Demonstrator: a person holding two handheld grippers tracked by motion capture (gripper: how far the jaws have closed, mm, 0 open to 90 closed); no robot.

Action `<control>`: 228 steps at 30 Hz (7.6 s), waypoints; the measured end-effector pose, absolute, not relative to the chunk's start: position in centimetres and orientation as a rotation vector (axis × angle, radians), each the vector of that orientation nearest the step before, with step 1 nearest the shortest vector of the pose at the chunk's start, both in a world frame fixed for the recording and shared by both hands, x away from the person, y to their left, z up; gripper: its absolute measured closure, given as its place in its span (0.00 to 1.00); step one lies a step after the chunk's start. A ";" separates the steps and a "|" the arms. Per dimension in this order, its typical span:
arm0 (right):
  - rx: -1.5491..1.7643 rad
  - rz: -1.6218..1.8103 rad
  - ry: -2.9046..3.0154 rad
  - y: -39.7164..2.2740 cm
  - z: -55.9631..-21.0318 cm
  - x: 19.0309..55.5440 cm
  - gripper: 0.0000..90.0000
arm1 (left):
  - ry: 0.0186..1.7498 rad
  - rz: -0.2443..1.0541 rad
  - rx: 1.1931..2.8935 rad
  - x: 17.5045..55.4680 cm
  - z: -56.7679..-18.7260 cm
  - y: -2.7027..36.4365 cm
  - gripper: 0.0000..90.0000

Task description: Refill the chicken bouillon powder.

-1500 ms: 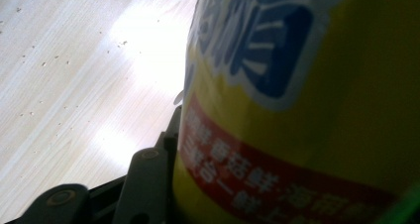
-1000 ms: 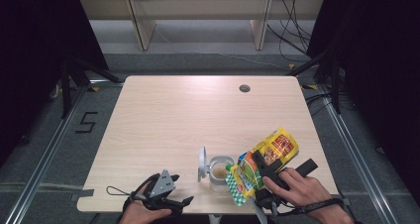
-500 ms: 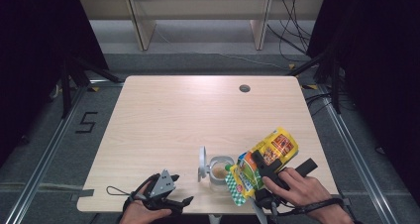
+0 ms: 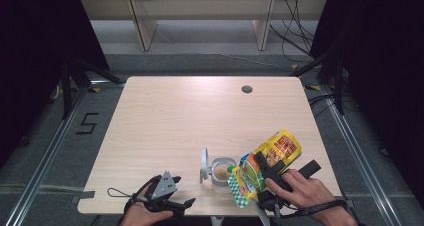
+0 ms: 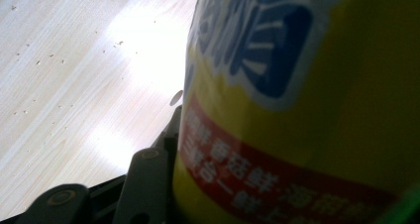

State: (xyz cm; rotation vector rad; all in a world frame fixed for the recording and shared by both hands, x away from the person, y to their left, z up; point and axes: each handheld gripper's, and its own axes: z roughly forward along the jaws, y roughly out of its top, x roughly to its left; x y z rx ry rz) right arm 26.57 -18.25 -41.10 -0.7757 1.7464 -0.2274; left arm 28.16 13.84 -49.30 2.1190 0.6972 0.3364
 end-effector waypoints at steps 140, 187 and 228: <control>-0.799 -0.249 1.729 -18.4 -40.2 26.6 0.66 | 0.708 0.327 2.111 28.1 -49.4 13.7 0.20; -0.901 -0.311 1.677 -18.0 -39.6 26.7 0.68 | 0.709 0.329 2.116 28.1 -49.4 13.7 0.20; -0.928 -0.330 1.675 -17.8 -39.6 26.7 0.68 | 0.684 0.339 2.124 28.2 -49.3 13.8 0.20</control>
